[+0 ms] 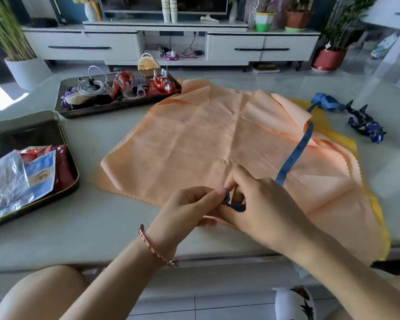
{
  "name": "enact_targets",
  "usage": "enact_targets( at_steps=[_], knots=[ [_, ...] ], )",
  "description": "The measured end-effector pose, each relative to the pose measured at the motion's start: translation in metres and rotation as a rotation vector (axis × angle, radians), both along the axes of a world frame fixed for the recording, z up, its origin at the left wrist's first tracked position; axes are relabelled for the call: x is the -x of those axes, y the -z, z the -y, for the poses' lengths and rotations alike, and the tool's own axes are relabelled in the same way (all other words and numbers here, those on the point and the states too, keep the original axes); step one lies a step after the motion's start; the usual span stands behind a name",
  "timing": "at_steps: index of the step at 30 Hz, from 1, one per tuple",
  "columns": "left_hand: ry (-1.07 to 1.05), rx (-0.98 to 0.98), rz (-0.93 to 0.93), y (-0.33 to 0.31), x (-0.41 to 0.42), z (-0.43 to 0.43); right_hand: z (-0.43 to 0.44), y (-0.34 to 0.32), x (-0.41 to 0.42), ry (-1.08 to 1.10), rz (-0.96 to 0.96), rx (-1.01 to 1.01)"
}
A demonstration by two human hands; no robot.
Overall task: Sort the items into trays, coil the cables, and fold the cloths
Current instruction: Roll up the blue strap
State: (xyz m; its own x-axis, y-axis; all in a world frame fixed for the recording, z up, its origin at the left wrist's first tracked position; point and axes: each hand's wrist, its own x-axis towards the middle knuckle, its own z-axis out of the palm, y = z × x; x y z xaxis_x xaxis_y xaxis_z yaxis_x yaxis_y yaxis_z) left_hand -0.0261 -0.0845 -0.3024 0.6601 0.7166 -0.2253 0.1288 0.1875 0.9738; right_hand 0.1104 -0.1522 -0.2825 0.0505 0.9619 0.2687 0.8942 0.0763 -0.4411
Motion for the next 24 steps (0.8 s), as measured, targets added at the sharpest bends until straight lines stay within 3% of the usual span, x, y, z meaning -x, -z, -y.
enact_targets(
  at_steps=[2,6,10,13,15,17,19,24],
  knots=[
    [0.027,-0.046,-0.047,-0.001,0.002,-0.004,-0.001,0.0,-0.001,-0.025,-0.029,0.051],
    [0.189,-0.028,-0.119,-0.006,0.013,-0.013,0.0,-0.007,-0.009,-0.207,-0.469,0.364],
    [0.212,0.005,-0.098,-0.009,0.013,-0.016,0.002,-0.013,-0.013,-0.241,-0.593,0.368],
    [0.059,0.051,-0.024,-0.006,0.005,-0.008,-0.001,-0.011,-0.012,-0.068,-0.487,0.196],
    [0.023,0.003,-0.015,-0.003,-0.002,-0.002,-0.001,-0.007,-0.009,0.017,-0.271,0.077],
    [0.035,-0.094,-0.029,0.0,-0.006,0.001,0.0,-0.004,-0.006,0.006,-0.048,-0.001],
    [0.039,-0.133,-0.041,-0.003,-0.005,0.0,-0.001,-0.003,-0.004,-0.007,0.003,-0.018],
    [0.183,-0.066,-0.07,-0.006,0.006,-0.01,0.001,-0.012,-0.01,-0.23,-0.507,0.337]
  ],
)
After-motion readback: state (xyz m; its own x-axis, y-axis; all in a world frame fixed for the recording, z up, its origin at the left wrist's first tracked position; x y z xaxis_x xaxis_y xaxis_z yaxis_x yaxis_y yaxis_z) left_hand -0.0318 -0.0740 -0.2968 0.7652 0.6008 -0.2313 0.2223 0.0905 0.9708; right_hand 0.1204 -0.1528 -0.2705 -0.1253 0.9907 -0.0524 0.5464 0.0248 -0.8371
